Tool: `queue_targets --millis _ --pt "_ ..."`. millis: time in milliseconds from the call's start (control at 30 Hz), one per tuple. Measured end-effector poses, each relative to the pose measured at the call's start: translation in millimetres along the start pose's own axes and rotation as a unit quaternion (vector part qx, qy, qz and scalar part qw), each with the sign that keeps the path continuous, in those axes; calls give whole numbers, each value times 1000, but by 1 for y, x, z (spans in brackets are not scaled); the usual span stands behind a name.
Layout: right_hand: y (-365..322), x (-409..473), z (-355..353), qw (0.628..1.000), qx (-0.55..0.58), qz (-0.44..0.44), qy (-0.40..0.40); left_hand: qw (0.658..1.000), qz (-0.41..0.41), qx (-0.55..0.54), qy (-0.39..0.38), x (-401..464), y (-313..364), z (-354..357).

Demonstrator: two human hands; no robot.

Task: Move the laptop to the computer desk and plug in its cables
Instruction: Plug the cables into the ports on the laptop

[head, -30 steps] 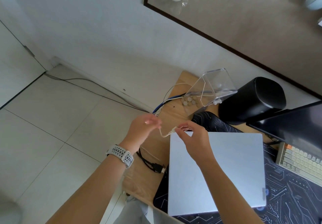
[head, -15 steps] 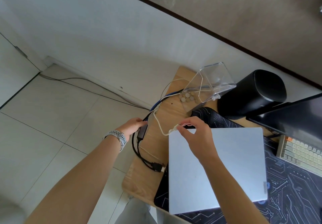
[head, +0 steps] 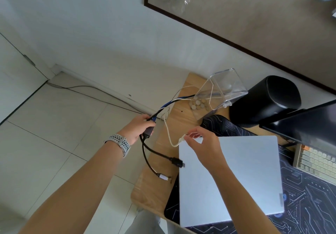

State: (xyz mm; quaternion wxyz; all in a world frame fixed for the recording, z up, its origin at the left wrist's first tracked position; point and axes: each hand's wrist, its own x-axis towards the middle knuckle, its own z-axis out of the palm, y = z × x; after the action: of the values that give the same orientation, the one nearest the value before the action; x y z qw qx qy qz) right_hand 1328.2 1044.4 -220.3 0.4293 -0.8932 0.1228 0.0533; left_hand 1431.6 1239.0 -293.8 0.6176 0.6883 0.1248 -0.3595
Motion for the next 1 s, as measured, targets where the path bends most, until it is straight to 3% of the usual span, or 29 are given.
queue_targets --millis 167,300,533,700,833,1000 --pt "-1 -1 4 998 -55 -5 -33 999 -7 -50 -10 -12 5 5" --pt "1 3 3 995 -85 -8 -59 999 6 29 -34 -27 -10 17" --pt "3 10 16 984 -165 -49 -51 987 57 152 -1 -32 -36 33" --pt "-4 16 35 968 -229 -94 -37 951 126 282 26 -21 -48 39" --pt "-5 19 43 956 -260 -132 12 900 196 388 36 -13 -54 47" --pt "1 22 46 951 -290 -111 9 865 176 467 58 -8 -69 45"
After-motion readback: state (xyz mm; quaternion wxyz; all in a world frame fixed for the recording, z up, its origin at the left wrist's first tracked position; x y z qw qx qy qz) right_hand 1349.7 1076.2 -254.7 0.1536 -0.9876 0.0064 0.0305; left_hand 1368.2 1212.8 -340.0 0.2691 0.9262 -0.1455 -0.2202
